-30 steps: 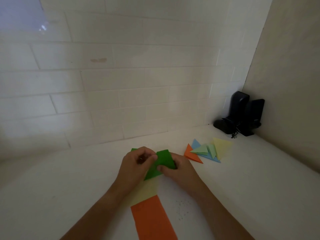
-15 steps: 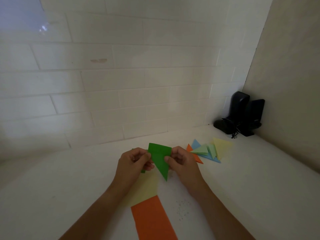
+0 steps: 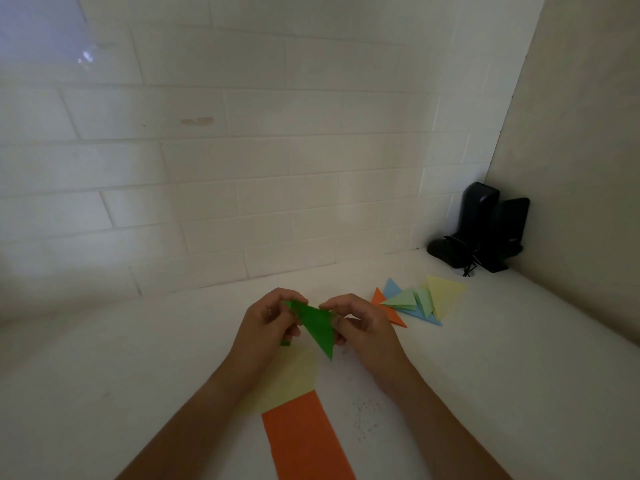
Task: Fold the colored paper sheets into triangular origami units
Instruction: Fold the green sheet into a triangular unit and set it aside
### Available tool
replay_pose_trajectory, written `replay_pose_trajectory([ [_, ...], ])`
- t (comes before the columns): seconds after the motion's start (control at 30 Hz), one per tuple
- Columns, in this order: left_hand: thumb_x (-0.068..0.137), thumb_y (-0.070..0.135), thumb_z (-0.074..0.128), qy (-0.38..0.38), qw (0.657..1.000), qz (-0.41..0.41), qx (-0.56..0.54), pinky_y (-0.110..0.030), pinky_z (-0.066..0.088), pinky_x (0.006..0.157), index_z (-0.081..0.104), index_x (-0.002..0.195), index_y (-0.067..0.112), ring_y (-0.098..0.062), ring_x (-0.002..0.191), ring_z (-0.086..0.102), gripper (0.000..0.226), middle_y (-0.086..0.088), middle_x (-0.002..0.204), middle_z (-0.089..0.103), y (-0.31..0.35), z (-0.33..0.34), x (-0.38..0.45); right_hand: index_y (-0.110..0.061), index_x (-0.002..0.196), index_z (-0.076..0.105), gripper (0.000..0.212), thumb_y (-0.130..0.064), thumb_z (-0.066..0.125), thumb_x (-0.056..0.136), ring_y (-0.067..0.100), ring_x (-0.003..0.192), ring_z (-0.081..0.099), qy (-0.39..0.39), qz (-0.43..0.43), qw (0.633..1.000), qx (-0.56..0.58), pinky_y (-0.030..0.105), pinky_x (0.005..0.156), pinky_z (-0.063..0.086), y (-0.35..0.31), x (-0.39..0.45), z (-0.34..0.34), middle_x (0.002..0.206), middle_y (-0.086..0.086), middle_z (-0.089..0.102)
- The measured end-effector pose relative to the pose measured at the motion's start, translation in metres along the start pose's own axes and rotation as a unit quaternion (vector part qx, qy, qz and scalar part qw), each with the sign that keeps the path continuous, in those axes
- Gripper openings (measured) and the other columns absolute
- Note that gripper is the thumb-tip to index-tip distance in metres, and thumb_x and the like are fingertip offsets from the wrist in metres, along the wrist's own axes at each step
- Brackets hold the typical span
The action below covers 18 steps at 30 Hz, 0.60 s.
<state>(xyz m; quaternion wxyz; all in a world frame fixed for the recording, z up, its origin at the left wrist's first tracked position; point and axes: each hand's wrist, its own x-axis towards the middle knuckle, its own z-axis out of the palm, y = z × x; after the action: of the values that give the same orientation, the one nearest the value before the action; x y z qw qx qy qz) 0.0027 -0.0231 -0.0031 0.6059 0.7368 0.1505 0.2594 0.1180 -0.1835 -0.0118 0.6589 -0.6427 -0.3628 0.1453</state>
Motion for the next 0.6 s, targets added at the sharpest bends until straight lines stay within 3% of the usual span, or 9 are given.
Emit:
replay_pose_trajectory([
  [0.13,0.101,-0.004,0.047,-0.004,1.0,-0.012,-0.011,-0.026,0.051,0.065,0.073,0.092,0.01,-0.016,0.07,0.064,0.03,-0.006,0.079,0.069,0.0024,0.001,-0.0024,-0.013,0.098,0.077,0.033,0.009,0.053,0.099,0.01,0.071,0.065,0.003,0.006,1.0,-0.001,0.025,0.066,0.052,-0.001,-0.0018,0.0006,0.088,-0.002,0.074],
  [0.27,0.094,0.026,0.045,-0.01,0.996,-0.05,-0.074,-0.033,0.051,0.065,0.07,0.098,0.008,-0.025,0.073,0.068,0.03,-0.012,0.083,0.069,0.0011,0.0023,0.0029,-0.012,0.095,0.078,0.035,0.011,0.051,0.098,0.006,0.072,0.065,0.012,0.008,1.0,-0.004,0.022,0.064,0.051,-0.0015,-0.002,0.001,0.09,-0.002,0.075],
  [0.33,0.101,0.033,0.052,-0.006,0.994,-0.06,-0.087,-0.033,0.054,0.066,0.067,0.103,0.005,-0.026,0.074,0.071,0.032,-0.014,0.084,0.07,0.0005,0.0033,0.0032,-0.01,0.093,0.078,0.036,0.012,0.05,0.097,0.004,0.071,0.066,0.013,0.008,1.0,-0.002,0.021,0.063,0.05,-0.0019,-0.0023,0.0013,0.089,-0.003,0.075],
  [0.47,0.097,0.029,0.068,-0.009,0.998,-0.043,-0.035,-0.026,0.061,0.072,0.076,0.098,0.004,-0.025,0.08,0.076,0.026,-0.01,0.085,0.077,0.0007,0.0071,-0.0027,-0.014,0.092,0.079,0.038,0.011,0.051,0.096,0.007,0.075,0.067,0.013,-0.002,1.0,-0.008,0.023,0.066,0.051,0.0013,-0.0016,0.0013,0.092,0.002,0.073],
  [0.6,0.091,0.016,0.076,0.017,0.999,-0.038,-0.03,-0.017,0.054,0.062,0.078,0.094,0.003,-0.014,0.066,0.072,0.014,-0.009,0.077,0.077,-0.0011,0.0044,-0.0008,-0.018,0.105,0.075,0.033,0.007,0.055,0.098,0.009,0.07,0.066,0.013,0.0,1.0,-0.009,0.024,0.064,0.052,0.001,-0.0016,0.0027,0.09,0.004,0.071],
])
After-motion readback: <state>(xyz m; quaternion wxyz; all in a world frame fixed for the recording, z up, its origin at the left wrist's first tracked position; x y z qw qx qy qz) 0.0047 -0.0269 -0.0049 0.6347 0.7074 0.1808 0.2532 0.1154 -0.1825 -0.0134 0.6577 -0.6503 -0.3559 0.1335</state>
